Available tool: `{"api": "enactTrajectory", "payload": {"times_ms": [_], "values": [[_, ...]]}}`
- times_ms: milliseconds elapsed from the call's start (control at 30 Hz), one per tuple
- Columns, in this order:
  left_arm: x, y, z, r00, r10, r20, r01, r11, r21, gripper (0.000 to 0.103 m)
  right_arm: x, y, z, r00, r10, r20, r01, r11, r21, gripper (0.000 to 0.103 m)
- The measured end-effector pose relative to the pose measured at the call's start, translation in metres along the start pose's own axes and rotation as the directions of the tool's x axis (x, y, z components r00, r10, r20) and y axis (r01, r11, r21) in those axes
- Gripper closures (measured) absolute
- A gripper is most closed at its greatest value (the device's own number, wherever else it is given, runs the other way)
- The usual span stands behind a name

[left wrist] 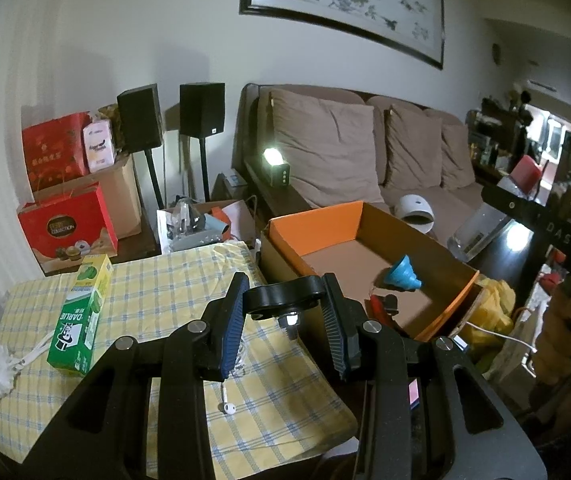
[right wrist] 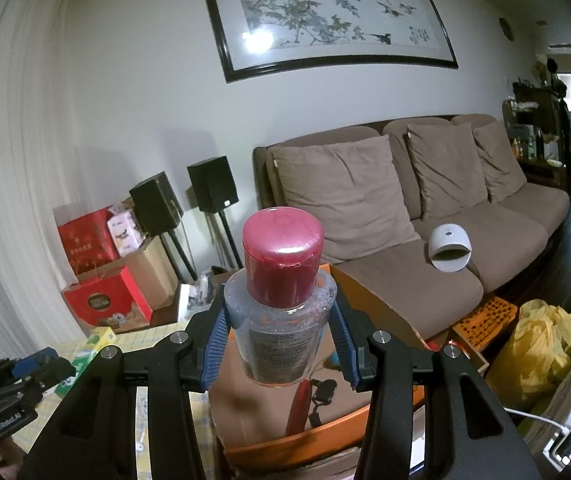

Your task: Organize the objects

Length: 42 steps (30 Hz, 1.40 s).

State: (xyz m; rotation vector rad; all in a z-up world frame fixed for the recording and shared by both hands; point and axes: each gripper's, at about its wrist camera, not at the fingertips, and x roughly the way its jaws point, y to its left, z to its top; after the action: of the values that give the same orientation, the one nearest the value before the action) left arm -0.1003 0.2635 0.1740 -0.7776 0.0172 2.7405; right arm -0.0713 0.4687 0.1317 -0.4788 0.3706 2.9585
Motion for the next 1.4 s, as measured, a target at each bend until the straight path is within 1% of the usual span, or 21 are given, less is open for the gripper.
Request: {"api": "enactTrajectory", "payload": {"times_ms": [167, 1033, 1400], "values": [[0.001, -0.004, -0.001, 1.000, 0.006, 0.003, -0.006, 1.000, 0.013, 0.069, -0.001, -0.003, 0.002, 1.000, -0.002, 0.002, 0.002, 1.000, 0.009, 0.055], [0.005, -0.026, 0.002, 1.000, -0.028, 0.003, 0.027, 0.999, 0.042, 0.069, -0.004, -0.018, 0.007, 1.000, -0.016, 0.010, 0.016, 0.999, 0.035, 0.055], [0.007, -0.028, 0.004, 0.999, -0.034, 0.003, 0.034, 0.998, 0.043, 0.069, -0.004, -0.022, 0.008, 1.000, -0.020, 0.004, 0.020, 0.999, 0.040, 0.055]]}}
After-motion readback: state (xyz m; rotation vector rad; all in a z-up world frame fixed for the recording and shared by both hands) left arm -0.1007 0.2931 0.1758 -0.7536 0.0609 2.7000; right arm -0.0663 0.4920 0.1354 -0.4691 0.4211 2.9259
